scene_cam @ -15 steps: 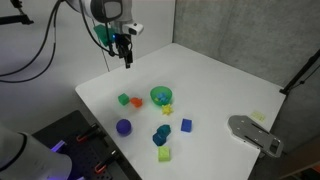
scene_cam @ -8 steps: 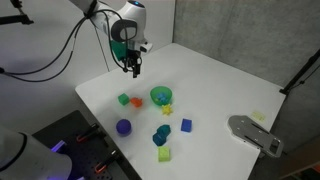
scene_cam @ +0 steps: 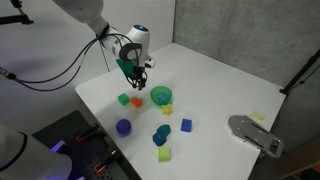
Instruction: Put the orange toy in the green bowl.
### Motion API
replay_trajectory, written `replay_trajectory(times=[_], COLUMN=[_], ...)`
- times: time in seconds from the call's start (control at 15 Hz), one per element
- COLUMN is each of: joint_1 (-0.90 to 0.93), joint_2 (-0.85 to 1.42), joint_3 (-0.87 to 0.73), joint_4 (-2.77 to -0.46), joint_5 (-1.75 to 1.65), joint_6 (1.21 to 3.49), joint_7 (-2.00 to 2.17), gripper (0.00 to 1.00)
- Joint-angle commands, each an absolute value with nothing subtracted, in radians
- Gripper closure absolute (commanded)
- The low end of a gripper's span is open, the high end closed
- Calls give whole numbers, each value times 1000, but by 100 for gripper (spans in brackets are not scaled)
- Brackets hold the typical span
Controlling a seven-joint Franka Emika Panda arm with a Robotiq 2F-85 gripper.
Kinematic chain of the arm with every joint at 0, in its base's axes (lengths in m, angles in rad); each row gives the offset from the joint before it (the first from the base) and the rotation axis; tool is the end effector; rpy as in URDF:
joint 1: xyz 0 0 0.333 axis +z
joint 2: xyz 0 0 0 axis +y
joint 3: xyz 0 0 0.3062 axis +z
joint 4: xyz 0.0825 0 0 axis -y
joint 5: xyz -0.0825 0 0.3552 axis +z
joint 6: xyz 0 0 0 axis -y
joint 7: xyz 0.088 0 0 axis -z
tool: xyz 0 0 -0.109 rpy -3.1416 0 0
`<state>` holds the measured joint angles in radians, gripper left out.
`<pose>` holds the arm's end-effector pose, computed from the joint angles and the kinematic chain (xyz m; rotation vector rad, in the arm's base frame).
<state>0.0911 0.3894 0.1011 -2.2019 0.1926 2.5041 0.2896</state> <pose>0.5173 0.1003 0.2100 -2.9889 0.3958 0.1813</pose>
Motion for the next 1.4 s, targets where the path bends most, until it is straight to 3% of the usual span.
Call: replay_trajectory(times=[0.0,1.2,1.27,1.33], joint_1=[121,123,126,127], joint_2=[462,700,708,714], joint_3=[74,120,120,120], joint_4=[-2195,-2207,-2207,-2207], joint_5=[155,249,251,251], joint_6=[2617,2882,2890,2899], joint_7=[276,287,288,288], gripper=[0,0,25,25])
